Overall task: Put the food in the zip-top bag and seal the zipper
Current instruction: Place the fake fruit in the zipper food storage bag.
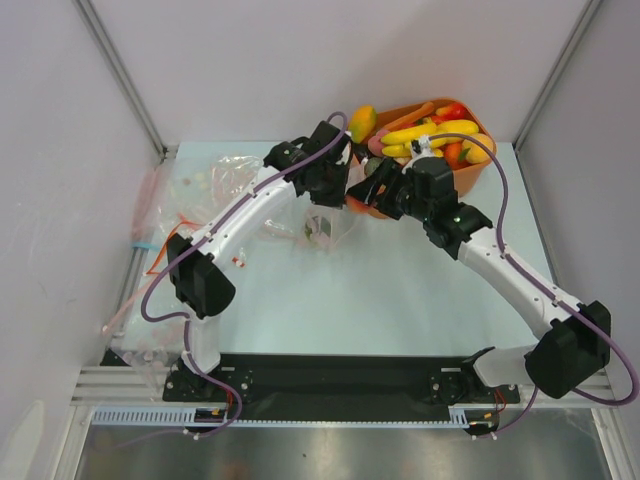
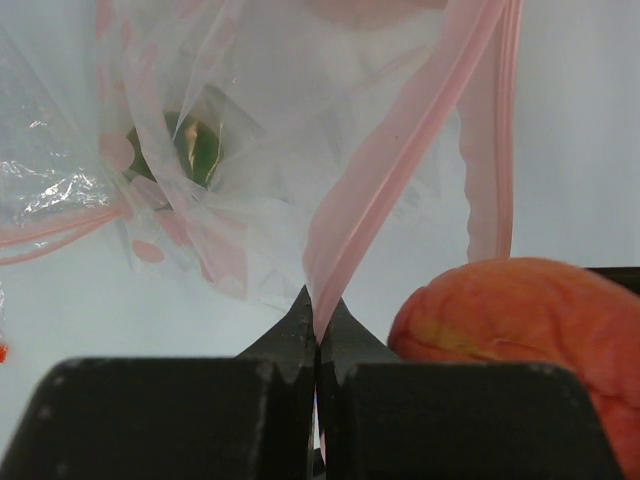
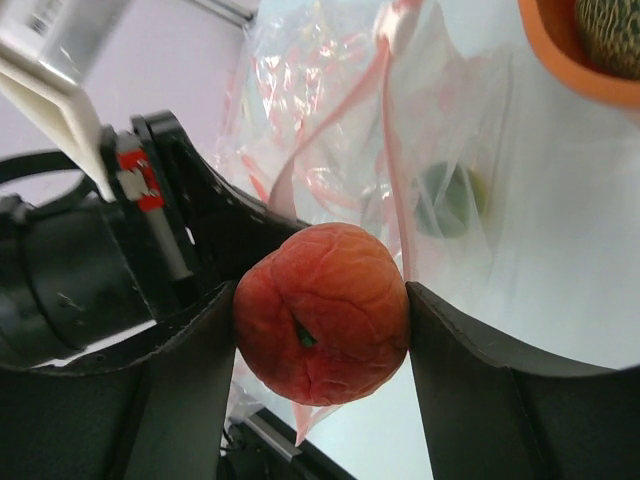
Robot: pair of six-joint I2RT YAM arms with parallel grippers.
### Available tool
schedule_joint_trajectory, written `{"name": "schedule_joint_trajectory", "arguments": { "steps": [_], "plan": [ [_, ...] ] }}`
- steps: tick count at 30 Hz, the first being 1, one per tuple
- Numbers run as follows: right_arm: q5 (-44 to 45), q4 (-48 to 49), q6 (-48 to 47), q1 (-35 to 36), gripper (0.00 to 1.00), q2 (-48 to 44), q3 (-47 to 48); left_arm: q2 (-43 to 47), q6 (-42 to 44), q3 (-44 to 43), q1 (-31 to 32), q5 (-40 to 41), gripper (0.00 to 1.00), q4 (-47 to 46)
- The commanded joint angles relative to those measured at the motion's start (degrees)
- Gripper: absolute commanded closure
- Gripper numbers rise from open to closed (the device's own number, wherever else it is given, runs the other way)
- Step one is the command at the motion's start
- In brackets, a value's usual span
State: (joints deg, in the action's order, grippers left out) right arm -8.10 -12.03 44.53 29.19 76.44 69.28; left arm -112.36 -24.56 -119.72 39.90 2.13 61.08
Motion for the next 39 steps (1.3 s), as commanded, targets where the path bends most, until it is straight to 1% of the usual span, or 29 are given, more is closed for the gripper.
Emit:
{"name": "schedule_joint_trajectory", "arguments": {
  "steps": [1,3,6,8,11,14,18,21,22,25,28,32,36,39],
  "plan": [
    [0.2,1.5,1.3,1.4,0.64,-0.9,-0.4,1.0,-1.2,-0.7,-0.2,-1.7,1.0,-2.1],
    [2.9,-1.8,0.7,1.5,0.64,0.0,0.3,0.9,-1.3,-1.0,-0.2,-1.7,1.0,-1.8],
    [5.5,-4.3,-0.5,1.4,0.61,1.1,1.1,0.7,-1.5,-3.2,-0.2,-1.7,0.99,-0.4],
    [5.5,-4.8,-1.4,1.4,0.56,1.8,1.5,0.6,-1.8,-5.1,-0.3,-1.7,1.0,0.8],
    [6.4,-6.3,-2.2,1.5,0.53,3.4,2.9,0.6,-3.1,-6.8,-0.6,-4.6,1.0,2.1],
    [8.1,-8.8,-3.7,1.3,0.52,4.2,4.5,1.4,-4.7,-6.9,-1.1,-7.2,1.0,2.3],
    [7.1,-7.6,-4.5,1.3,0.5,4.1,5.2,2.1,-5.4,-6.6,-1.1,-8.9,1.0,1.9],
    [5.2,-6.9,-5.9,1.4,0.44,3.8,5.7,1.7,-5.8,-6.4,-1.1,-9.4,1.0,2.3],
    [4.7,-6.6,-6.4,1.4,0.41,3.6,5.8,1.6,-5.9,-6.5,-1.2,-9.9,1.0,2.3],
    [2.3,-7.3,-7.5,1.5,0.36,4.1,5.9,2.0,-6.5,-6.5,-1.8,-10.7,1.0,2.2],
    [2.2,-8.1,-8.0,1.4,0.36,4.2,6.2,2.7,-6.7,-6.3,-2.4,-12.5,1.0,1.9],
    [4.9,-7.9,-8.6,1.4,0.36,4.6,7.8,3.5,-6.6,-5.2,-2.5,-15.5,1.0,1.3],
    [6.8,-12.0,-10.3,1.7,0.35,7.3,12.4,4.3,-6.5,-3.8,-2.5,-17.4,1.0,0.5],
    [7.7,-13.1,-10.8,1.7,0.34,8.2,13.3,4.5,-5.9,-4.1,-2.5,-18.7,1.0,0.5]
  ]
}}
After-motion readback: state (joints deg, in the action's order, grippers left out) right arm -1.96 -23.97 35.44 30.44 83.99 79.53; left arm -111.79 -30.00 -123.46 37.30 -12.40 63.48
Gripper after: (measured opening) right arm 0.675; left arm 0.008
